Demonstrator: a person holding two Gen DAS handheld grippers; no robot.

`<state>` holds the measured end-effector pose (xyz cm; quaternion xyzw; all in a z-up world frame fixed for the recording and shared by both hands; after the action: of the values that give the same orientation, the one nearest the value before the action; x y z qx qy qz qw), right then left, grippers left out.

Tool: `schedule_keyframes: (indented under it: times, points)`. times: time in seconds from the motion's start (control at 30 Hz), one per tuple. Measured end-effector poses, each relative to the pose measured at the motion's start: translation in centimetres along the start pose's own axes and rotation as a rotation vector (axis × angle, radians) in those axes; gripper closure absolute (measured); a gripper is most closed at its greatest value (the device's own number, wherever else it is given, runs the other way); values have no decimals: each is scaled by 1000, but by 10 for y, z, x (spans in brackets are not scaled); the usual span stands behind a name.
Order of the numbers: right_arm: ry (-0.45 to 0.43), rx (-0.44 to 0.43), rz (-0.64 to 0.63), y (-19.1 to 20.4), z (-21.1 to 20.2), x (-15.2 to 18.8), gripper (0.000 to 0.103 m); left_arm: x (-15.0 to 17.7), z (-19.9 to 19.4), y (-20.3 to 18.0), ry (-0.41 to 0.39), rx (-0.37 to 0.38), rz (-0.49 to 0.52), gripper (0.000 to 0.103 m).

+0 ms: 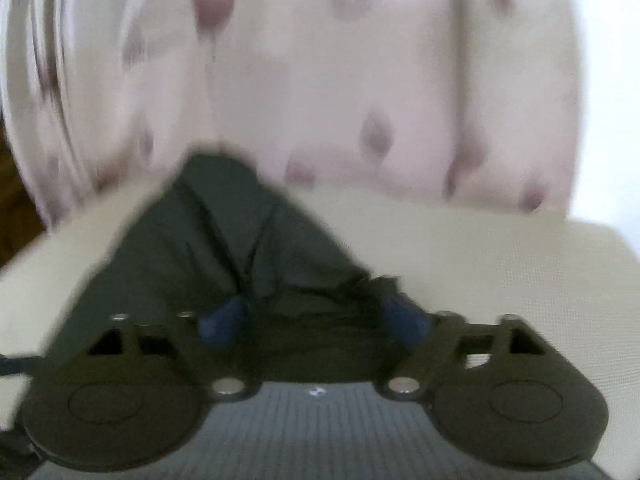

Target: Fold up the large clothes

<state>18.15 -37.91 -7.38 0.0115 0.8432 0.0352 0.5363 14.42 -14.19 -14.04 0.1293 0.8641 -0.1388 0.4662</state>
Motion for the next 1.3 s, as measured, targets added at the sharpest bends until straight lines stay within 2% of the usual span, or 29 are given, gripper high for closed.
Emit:
schedule_keyframes:
  times: [0.13,0.27,0.37,0.43,0.57,0.6,0.67,0.73,0.87,0.97,1.07,1.3]
  points:
    - [-118,-7,51,-2,-71,35,4,-2,-9,-8,-26,-33,42,0]
    - [-143,1,41,9,-108,77,3,-2,-24,-15,-66,-50,77,0]
    - [-167,46,43,9,-128,95,3,-6,-42,-20,-136,-81,112,0]
    - [-177,73,42,8,-136,96,3,-10,-56,-24,-186,-119,143,0]
    - [-223,180,-4,14,-159,99,3,-18,-91,-38,-304,-202,186,0]
    - [-248,203,-18,16,-167,98,0,-20,-102,-42,-342,-217,191,0]
    - [-289,216,-9,16,-180,92,0,-26,-119,-46,-384,-190,167,0]
    - [-300,178,42,13,-190,84,0,-31,-131,-50,-391,-179,146,0]
    - [-270,118,79,13,-197,75,0,-35,-150,-57,-401,-224,150,0]
    - [-272,174,33,20,-199,76,0,-33,-158,-65,-412,-166,181,0]
    - [-259,161,13,28,-199,78,0,-31,-158,-72,-387,-129,197,0]
    - [-252,182,28,34,-204,85,0,-19,-146,-73,-313,-31,136,0]
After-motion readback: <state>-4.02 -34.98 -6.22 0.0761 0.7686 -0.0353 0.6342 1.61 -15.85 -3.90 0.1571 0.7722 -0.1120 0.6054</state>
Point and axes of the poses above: each gripper's, at about its wrist camera, not at the fingertips, and z roughly the way its jaws point, y to its left, x to its underside, the point moved 6 cm from there along z, roughly the way its jaws point, and after that the axes turned 11 degrees about x, right-handed, at the moved point
